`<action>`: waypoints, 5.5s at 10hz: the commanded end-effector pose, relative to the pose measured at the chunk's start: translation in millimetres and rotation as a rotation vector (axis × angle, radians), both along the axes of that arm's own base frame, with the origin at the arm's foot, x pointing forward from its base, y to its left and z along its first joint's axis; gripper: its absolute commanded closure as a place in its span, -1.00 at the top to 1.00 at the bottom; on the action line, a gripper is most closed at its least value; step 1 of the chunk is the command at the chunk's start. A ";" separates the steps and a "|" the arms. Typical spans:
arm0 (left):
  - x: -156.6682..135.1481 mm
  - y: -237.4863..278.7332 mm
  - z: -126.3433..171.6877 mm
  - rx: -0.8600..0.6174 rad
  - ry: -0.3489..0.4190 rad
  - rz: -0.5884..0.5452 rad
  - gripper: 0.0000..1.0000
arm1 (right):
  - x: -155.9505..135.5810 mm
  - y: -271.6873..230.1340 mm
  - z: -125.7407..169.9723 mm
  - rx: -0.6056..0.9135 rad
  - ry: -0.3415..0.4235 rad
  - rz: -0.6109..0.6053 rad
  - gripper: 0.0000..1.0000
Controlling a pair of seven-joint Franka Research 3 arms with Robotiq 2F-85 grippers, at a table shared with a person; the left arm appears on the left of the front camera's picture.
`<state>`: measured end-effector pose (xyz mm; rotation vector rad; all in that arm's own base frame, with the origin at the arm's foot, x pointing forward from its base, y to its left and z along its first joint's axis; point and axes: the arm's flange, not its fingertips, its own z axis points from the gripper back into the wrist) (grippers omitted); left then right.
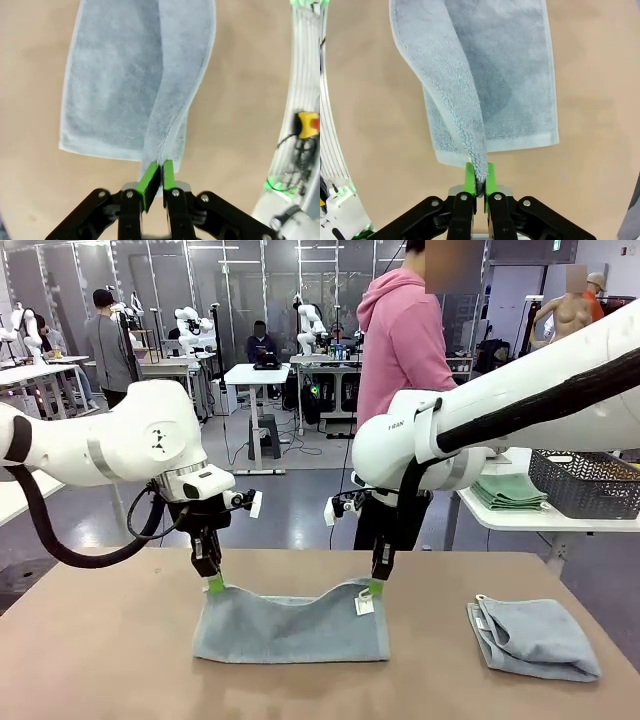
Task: Fold the towels and place them in the basket.
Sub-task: When a person lays out a Towel with hook on the table, fold it in half twice.
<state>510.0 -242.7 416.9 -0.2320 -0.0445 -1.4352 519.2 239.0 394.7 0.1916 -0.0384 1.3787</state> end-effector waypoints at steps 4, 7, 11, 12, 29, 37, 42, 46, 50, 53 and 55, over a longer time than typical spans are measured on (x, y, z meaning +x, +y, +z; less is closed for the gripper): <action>5.3 -3.0 -1.3 -0.003 0.000 -0.002 -1.00 | 5.6 1.8 -2.0 0.000 0.005 0.002 -1.00; 5.3 -3.0 -1.3 -0.003 0.000 -0.002 -1.00 | 5.6 1.8 -2.0 0.000 0.005 0.002 -1.00; 32.0 -8.7 -35.5 -0.003 -0.011 -0.017 -0.84 | 29.3 6.1 -27.5 0.016 0.033 -0.015 -0.81; 32.0 -7.2 -41.1 -0.007 -0.002 -0.002 -0.84 | 28.0 5.9 -29.8 0.025 0.041 -0.008 -0.81; 56.3 -6.9 -77.0 0.135 -0.280 0.105 -0.84 | 47.6 -10.8 -63.4 0.048 -0.110 -0.048 -0.81; 34.0 3.8 -64.6 0.139 -0.252 0.141 0.78 | 36.5 -17.5 -54.8 0.036 -0.154 -0.067 0.91; 54.1 -3.3 -64.7 0.124 -0.266 0.112 0.78 | 46.7 -12.7 -55.9 0.056 -0.151 -0.069 0.91; 9.9 7.6 -18.8 0.147 -0.191 0.286 1.00 | 17.5 -4.3 -36.0 0.052 -0.146 -0.344 1.00; -76.0 51.9 52.4 -0.008 -0.147 0.466 1.00 | -16.4 0.5 -20.9 -0.041 -0.116 -0.717 1.00; -71.3 51.2 60.2 -0.003 -0.132 0.451 1.00 | -23.4 -2.8 -20.0 -0.060 -0.093 -0.739 1.00; -71.3 51.2 60.2 -0.003 -0.132 0.451 1.00 | -17.7 -4.6 -17.2 -0.022 -0.098 -0.755 0.89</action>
